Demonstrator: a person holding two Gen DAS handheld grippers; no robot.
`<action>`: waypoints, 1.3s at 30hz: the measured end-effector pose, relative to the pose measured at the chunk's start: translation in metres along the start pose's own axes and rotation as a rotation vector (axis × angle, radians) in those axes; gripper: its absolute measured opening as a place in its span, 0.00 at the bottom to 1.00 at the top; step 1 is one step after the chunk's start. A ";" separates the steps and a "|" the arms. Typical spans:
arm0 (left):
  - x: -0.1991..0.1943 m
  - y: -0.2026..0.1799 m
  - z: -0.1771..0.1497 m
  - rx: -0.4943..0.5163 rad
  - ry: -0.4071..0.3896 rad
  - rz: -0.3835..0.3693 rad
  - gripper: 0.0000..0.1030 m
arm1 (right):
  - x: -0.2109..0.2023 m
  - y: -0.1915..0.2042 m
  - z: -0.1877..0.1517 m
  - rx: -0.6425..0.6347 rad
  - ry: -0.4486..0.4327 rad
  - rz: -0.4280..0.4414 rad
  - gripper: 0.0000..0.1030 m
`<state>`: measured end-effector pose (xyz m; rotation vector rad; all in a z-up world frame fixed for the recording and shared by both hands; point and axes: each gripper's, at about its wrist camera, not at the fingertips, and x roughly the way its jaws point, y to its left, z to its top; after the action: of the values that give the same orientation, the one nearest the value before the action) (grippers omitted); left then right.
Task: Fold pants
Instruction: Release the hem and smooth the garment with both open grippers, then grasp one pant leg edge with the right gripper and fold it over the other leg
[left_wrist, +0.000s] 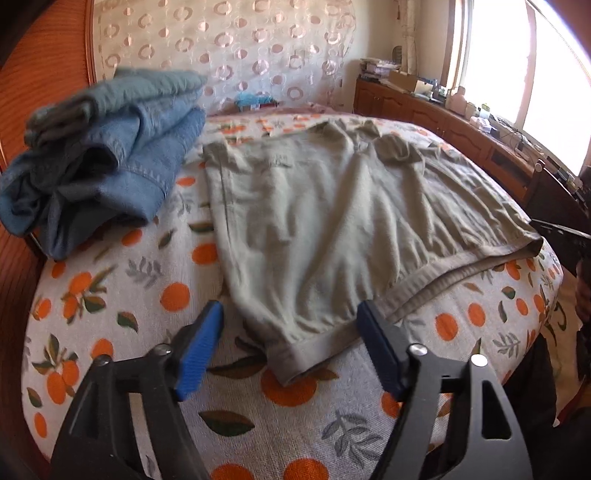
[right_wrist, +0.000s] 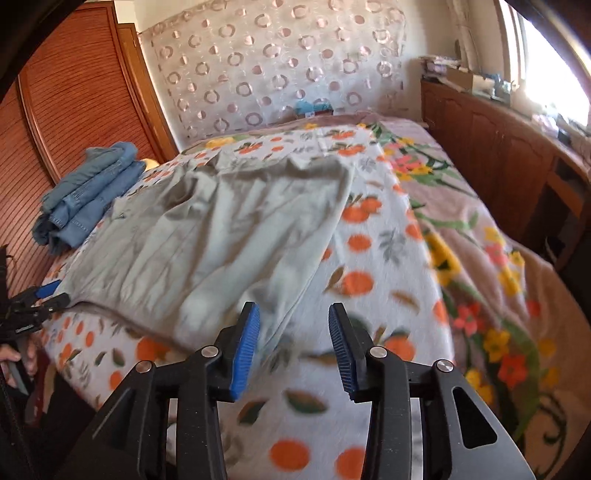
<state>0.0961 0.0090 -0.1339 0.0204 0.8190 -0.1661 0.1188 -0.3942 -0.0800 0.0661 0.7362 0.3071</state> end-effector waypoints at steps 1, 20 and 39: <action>0.000 0.001 -0.001 -0.008 -0.005 0.003 0.74 | -0.003 0.004 -0.003 -0.006 0.001 -0.001 0.39; -0.006 0.000 -0.011 -0.009 -0.050 0.017 0.75 | -0.016 0.029 -0.009 0.028 -0.069 0.004 0.40; -0.025 0.015 -0.001 -0.034 -0.066 0.041 0.75 | 0.002 0.038 -0.009 0.005 -0.004 0.030 0.08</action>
<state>0.0810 0.0270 -0.1174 0.0000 0.7547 -0.1140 0.1045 -0.3582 -0.0812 0.0821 0.7328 0.3336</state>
